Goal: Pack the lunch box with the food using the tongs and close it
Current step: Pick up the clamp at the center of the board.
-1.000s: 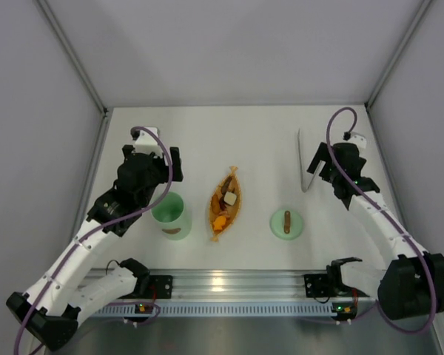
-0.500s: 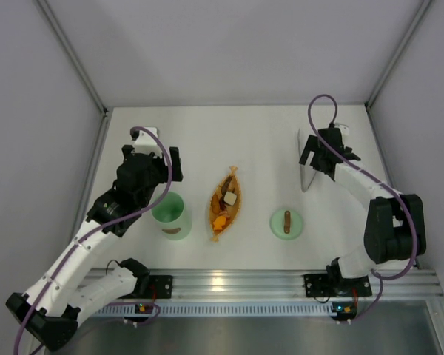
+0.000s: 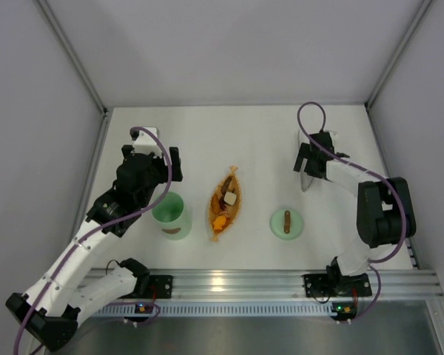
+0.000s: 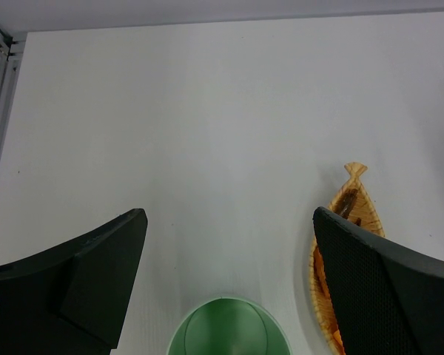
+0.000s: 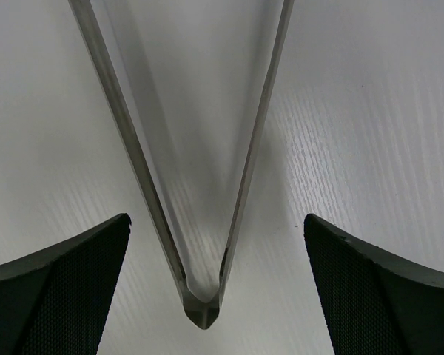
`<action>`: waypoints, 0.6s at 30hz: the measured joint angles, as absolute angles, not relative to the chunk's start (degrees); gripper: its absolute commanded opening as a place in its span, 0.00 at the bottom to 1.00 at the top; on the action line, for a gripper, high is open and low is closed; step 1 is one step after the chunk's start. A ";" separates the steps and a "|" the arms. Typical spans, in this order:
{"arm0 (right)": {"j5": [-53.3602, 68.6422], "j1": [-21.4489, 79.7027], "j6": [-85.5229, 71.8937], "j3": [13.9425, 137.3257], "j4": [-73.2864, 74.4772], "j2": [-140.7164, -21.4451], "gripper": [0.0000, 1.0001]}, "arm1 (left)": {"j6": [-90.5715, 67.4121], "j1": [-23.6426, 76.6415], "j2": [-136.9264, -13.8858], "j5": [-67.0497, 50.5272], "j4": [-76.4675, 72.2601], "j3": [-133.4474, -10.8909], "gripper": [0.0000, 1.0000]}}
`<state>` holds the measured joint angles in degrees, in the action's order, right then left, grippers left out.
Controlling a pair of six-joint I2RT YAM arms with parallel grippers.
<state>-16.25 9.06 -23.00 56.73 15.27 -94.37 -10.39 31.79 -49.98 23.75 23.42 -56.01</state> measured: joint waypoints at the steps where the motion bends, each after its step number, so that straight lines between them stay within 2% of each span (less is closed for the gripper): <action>1: -16.25 9.21 -22.98 56.75 15.18 -94.59 0.98 | -10.35 31.79 -49.98 23.77 23.42 -56.01 0.99; 16: -16.36 9.63 -19.75 62.78 15.05 -101.45 0.89 | -10.26 31.81 -50.00 24.80 23.40 -55.99 0.99; 18: -16.10 9.65 -19.22 63.53 15.00 -101.80 0.86 | -10.26 31.81 -50.00 24.95 23.40 -55.99 0.99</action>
